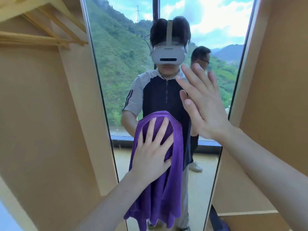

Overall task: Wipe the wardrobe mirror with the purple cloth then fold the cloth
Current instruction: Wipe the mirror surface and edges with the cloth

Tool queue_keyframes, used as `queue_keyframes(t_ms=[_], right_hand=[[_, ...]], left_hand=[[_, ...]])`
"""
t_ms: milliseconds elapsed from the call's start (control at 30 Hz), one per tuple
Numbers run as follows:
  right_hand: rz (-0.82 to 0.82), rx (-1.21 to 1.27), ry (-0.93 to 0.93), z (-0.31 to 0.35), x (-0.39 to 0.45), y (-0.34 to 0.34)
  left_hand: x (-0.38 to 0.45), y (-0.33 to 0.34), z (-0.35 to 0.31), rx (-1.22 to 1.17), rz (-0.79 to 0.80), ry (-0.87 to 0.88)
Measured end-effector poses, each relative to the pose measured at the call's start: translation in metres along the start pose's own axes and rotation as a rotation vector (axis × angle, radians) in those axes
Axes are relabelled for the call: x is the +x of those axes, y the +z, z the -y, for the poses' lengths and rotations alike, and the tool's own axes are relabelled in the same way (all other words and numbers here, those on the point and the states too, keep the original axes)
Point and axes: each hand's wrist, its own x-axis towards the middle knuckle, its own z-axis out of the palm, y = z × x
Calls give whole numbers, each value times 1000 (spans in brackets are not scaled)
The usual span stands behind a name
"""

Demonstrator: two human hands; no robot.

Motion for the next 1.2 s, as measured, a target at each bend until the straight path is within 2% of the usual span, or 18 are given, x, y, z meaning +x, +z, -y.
queue_keyframes(t_ms=[100, 267, 333, 433, 500, 667, 833, 933, 1067, 1200], right_hand=[[84, 36, 80, 3, -51, -6], [223, 171, 379, 37, -151, -4], [209, 267, 542, 56, -187, -2], [107, 329, 801, 75, -231, -3], [117, 372, 875, 82, -252, -2], [260, 502, 935, 84, -271, -2], [269, 491, 968, 75, -259, 9], [243, 426, 897, 73, -247, 18], [213, 192, 736, 60, -220, 33], [169, 46, 560, 48, -203, 47]], left_hand=[[1, 2, -9, 3, -1, -17], [9, 16, -37, 13, 3, 71], [12, 24, -53, -5, 3, 104], [18, 34, -76, -22, 26, 76], [23, 40, -91, -25, 45, 93], [31, 47, -119, -33, 58, 118], [26, 42, -120, -57, 95, 161], [20, 32, -108, -137, 140, 195], [6, 13, -89, -218, 239, 253], [-20, -1, -69, -297, 283, 157]])
